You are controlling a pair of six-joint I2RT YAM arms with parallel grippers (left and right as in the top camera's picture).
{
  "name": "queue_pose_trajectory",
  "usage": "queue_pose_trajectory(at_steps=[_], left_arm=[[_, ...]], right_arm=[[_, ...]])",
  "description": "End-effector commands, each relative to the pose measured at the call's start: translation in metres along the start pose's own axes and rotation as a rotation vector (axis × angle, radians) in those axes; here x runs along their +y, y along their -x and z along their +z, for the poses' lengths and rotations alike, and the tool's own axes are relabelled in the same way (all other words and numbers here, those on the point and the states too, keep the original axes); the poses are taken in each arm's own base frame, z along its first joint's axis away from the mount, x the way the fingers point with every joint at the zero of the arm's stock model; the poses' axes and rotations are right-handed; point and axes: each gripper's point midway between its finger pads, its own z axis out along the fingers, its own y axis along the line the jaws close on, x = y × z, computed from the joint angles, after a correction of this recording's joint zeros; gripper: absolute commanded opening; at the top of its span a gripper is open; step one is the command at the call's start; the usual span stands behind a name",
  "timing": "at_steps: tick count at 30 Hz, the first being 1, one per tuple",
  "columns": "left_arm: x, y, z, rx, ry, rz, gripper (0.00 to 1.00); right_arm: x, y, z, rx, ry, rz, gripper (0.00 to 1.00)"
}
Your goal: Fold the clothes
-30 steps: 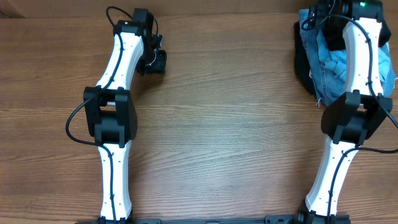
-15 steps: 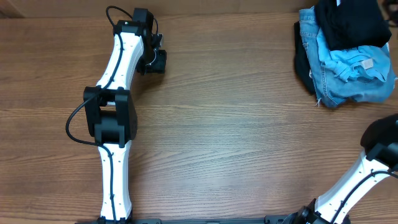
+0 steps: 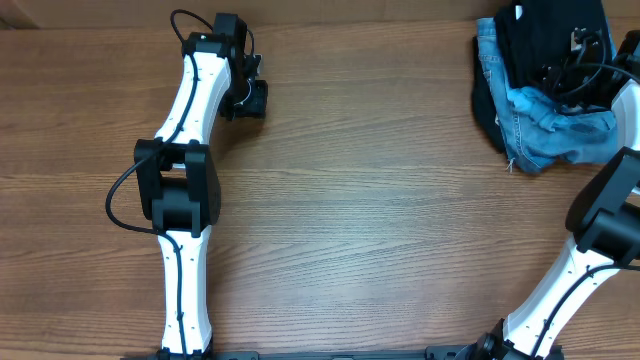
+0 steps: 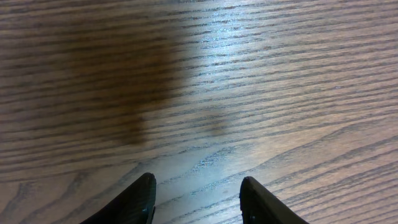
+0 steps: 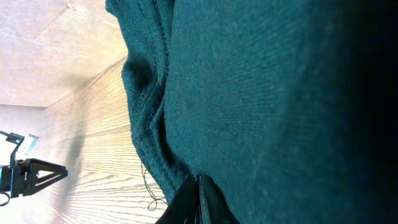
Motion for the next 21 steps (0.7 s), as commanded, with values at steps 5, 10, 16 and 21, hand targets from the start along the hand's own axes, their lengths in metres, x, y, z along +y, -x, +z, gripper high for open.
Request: queue_pose_trajectory(at_steps=[5,10,16,21], left_arm=[[0.002,0.008,-0.005,-0.027,0.003,-0.005,0.48],[0.002,0.008,-0.005,-0.027,0.003,-0.005,0.48],[0.002,0.007,-0.004,-0.025,0.003,-0.004,0.48],[0.002,0.008,-0.004,-0.026,0.003,-0.004,0.48]], right_arm=[[0.134,0.088,-0.112,-0.312,-0.003,-0.342,0.04],[0.074,0.108,-0.098,-0.366,-0.211,-0.266,0.04],[-0.040,0.069,-0.030,-0.213,-0.319,-0.091,0.04],[0.020,0.101,-0.061,-0.305,-0.212,-0.200,0.04]])
